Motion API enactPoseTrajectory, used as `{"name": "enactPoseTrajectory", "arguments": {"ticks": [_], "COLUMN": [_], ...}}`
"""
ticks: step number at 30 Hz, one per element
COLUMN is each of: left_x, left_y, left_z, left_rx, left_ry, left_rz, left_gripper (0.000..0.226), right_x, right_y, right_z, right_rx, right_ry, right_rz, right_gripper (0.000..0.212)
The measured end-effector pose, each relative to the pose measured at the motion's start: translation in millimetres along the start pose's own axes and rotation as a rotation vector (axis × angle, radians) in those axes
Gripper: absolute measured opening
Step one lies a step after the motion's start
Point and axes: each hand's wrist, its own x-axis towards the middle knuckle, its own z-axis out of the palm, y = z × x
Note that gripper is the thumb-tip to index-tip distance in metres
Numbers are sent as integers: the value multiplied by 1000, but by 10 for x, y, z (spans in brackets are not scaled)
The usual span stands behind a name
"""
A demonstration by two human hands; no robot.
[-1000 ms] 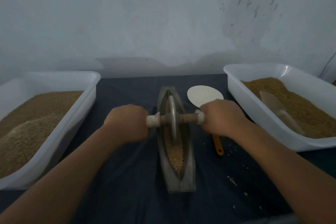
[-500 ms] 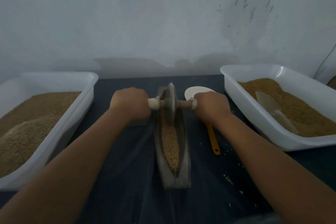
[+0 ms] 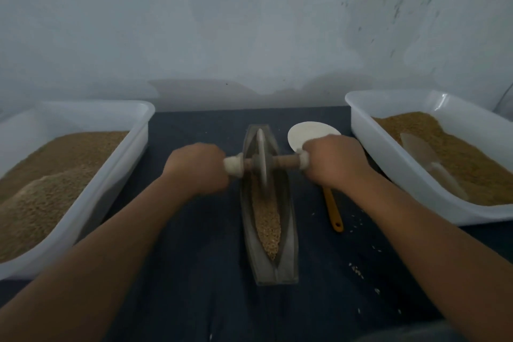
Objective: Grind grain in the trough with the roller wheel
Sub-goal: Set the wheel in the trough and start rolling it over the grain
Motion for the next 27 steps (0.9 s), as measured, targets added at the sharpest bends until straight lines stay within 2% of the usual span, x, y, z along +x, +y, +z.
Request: {"name": "enactPoseTrajectory", "arguments": {"ticks": [3,5,7,11,14,18,20,24,27], "left_x": [171,100,-105,-536,-500,2,203,136,-248], "left_y": [44,44,8,-96,-78,7,41,77,-8], "left_z": [-51,-49,-21,75,117,-12,-122,-194,-124], "left_rx": [0,-7,-20,-57,-53,-8,4,-18,-73], "left_ry": [62,46,-19,-114,-100,31,72,-30,-200], "left_rz": [-33,-9,49,142,110,-14,-31,23,128], "left_gripper": [18,16,15,19,21,21,21,22,18], "right_x": [170,112,-71,-494,-408,46,180,155,-194], "right_y": [-3,12,34,117,92,28,44,59,137], "right_z": [37,-11,-90,-251,-240,-23,73,72,-47], "right_rx": [-19,12,33,67,13,-29,-53,-57,43], "right_ry": [74,44,-86,-389,-324,10,118,52,-195], "right_rz": [22,-6,-50,-143,-162,-54,-13,6,-98], "right_gripper": [27,29,36,20,21,36,33,35,27]}}
